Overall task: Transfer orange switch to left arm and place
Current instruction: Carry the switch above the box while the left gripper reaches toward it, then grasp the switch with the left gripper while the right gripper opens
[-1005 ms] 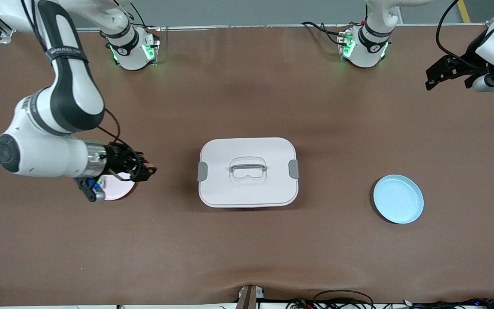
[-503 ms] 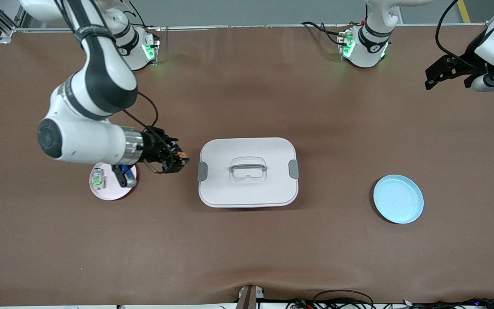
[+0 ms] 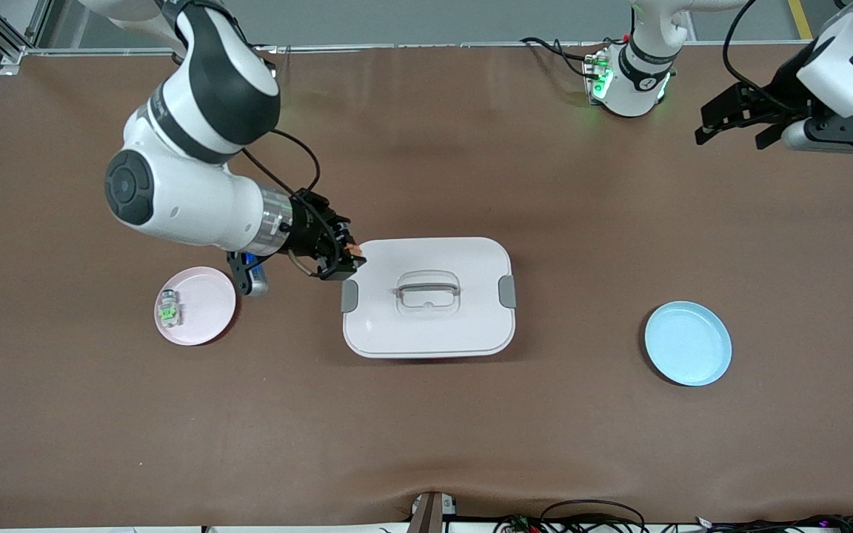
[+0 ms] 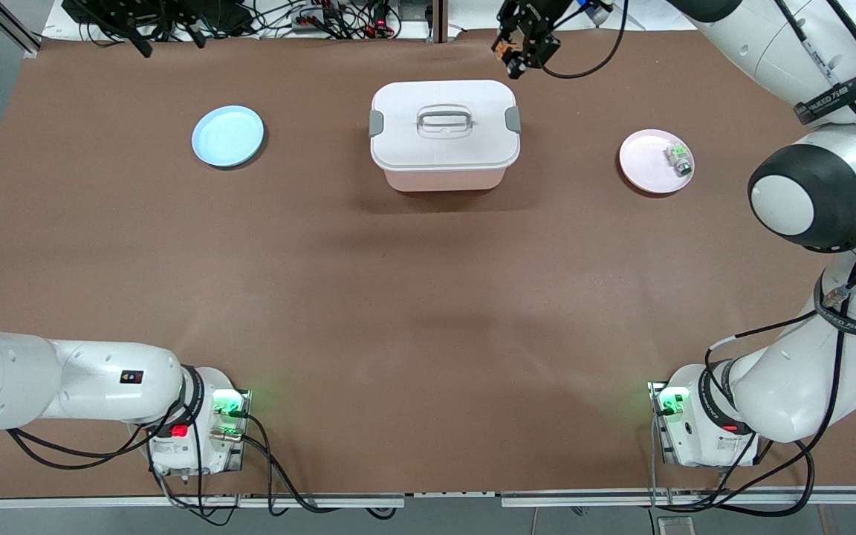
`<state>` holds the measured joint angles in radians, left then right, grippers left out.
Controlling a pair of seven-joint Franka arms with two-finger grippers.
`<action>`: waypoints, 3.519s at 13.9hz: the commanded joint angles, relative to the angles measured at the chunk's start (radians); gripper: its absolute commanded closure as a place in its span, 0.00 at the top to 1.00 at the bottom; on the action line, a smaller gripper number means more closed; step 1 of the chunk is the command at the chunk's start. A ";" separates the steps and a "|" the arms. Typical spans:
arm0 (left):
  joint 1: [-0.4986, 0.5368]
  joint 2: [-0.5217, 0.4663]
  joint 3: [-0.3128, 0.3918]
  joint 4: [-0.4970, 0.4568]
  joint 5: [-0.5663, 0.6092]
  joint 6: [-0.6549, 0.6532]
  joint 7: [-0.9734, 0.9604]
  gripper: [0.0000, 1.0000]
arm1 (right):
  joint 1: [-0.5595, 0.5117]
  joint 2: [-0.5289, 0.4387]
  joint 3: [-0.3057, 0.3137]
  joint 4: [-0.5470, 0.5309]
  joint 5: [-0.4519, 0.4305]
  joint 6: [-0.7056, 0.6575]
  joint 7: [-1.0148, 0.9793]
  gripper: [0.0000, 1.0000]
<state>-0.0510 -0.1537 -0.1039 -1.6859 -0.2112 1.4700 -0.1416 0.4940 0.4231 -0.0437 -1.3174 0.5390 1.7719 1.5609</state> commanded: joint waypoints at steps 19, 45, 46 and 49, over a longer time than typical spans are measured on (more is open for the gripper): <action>0.007 -0.011 -0.221 -0.328 -0.674 0.524 0.014 0.94 | 0.320 0.241 -0.013 0.231 0.006 0.425 0.558 0.00; 0.057 0.095 -0.293 -0.400 -0.887 0.702 0.201 0.70 | 0.379 0.250 -0.007 0.267 0.015 0.471 0.656 0.00; 0.057 0.095 -0.299 -0.402 -0.887 0.702 0.201 0.65 | 0.379 0.252 -0.007 0.267 0.015 0.471 0.656 0.00; 0.057 0.095 -0.301 -0.408 -0.886 0.702 0.201 0.37 | 0.377 0.253 -0.001 0.267 0.015 0.475 0.656 0.00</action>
<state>0.0045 -0.0538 -0.3908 -2.0861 -1.0724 2.1610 0.0389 0.8653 0.6566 -0.0450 -1.0842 0.5401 2.2383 2.1960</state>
